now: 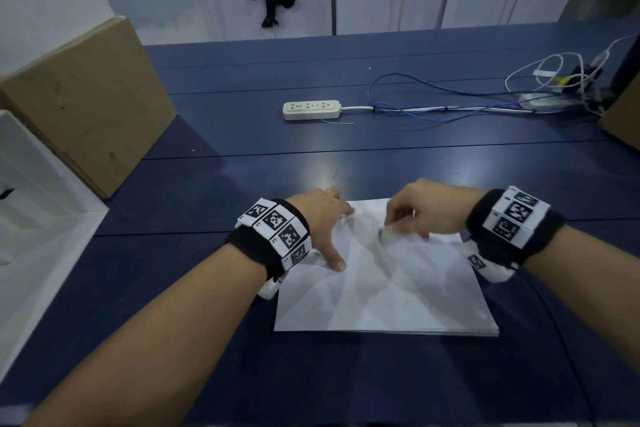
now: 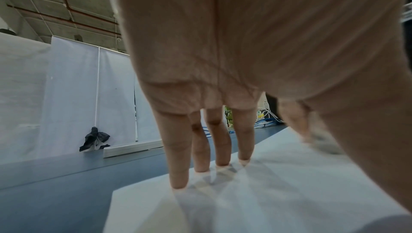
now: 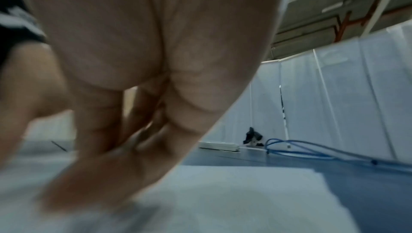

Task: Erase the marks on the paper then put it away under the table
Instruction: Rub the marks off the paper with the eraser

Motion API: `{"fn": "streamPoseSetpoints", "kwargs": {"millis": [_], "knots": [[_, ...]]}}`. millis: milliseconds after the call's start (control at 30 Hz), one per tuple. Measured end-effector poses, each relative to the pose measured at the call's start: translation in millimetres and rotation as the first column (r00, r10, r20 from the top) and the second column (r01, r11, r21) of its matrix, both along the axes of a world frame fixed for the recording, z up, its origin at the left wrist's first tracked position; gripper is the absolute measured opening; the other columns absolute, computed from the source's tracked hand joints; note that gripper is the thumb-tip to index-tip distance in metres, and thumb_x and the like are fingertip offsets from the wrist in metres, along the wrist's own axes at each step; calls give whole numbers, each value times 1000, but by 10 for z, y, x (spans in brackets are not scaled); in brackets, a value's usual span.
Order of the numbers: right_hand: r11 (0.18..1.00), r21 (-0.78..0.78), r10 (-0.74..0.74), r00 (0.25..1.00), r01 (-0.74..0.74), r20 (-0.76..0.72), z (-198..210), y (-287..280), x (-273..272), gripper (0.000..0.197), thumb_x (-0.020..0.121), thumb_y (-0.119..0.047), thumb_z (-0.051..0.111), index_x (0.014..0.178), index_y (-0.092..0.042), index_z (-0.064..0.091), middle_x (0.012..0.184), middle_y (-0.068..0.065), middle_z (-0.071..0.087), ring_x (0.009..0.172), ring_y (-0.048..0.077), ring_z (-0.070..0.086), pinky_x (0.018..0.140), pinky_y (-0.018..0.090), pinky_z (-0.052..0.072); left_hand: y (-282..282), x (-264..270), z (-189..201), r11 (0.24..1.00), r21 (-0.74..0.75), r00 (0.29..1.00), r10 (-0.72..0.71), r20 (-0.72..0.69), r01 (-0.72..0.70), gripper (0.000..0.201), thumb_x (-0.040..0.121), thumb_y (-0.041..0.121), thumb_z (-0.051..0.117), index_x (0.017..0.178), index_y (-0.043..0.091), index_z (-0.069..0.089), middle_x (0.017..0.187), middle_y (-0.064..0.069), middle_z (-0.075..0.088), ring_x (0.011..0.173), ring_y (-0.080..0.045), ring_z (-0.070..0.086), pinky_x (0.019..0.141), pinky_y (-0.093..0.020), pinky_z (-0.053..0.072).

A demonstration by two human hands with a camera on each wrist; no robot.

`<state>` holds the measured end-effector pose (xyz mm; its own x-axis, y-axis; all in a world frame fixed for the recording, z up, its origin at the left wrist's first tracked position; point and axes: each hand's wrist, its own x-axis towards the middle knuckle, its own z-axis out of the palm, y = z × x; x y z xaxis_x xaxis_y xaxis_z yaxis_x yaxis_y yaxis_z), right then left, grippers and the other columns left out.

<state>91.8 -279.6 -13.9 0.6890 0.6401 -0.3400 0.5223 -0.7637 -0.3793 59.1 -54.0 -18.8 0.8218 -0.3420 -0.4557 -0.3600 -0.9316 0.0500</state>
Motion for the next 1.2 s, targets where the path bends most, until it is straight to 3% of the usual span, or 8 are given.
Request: {"fn": "streamPoseSetpoints", "kwargs": {"millis": [100,267,467,667,800,867,1067,1200], "knots": [[994,-34,99,986,-104,-132,1,19,-84,14,87,-40,70,90,-26,73,78,-6,74,55,9,67,66,20,53,-16,10,-4,1000,14,1000,-6,-5,7,109,56,61,86,147,27,37,123,2,42,118,-21,47,92,-44,50],[992,43,-124,969,117,213,-34,76,250,26,88,-46,68,84,-21,70,55,-11,65,56,15,68,64,27,54,-21,23,23,1000,13,1000,-11,-15,11,107,55,61,86,146,30,38,119,2,41,115,-21,48,91,-43,50],[989,-49,130,983,-138,-127,-25,55,-96,13,88,-36,70,92,-24,73,79,-6,74,52,8,67,66,22,54,-78,-23,-62,999,37,998,17,58,-19,99,58,76,73,138,26,46,117,3,44,111,-21,47,88,-44,52],[995,22,-96,968,93,233,-46,-10,243,23,90,-45,66,82,-23,66,65,-6,69,49,5,63,62,26,52,-109,-8,-19,999,35,998,22,52,-24,100,55,76,75,137,25,47,115,3,44,111,-21,48,86,-45,52],[996,-36,83,990,-88,-111,18,-36,-75,12,89,-35,70,90,-23,72,79,-3,74,52,8,65,59,17,50,-88,-23,-52,999,34,998,29,64,-32,101,57,76,74,139,25,45,118,3,43,113,-21,47,84,-43,52],[987,-68,130,976,-143,-175,3,-13,-142,11,89,-35,70,92,-25,73,83,-4,74,53,9,66,59,16,50,-83,-25,-55,999,33,997,27,68,-29,102,56,77,73,139,26,45,119,3,44,113,-21,47,85,-44,52],[992,20,-122,967,121,221,-78,-23,290,26,88,-48,63,83,-22,66,65,-4,70,53,12,67,65,32,57,-85,-29,-39,999,27,997,23,80,-25,102,55,78,73,139,26,45,117,4,44,112,-21,47,85,-44,52],[999,-27,37,998,-39,-57,-3,-55,33,11,90,-32,69,88,-22,71,76,-3,73,51,9,65,62,21,53,-84,-27,-54,999,23,997,29,77,-31,99,57,76,74,138,26,45,119,3,44,113,-20,47,84,-41,51]]}}
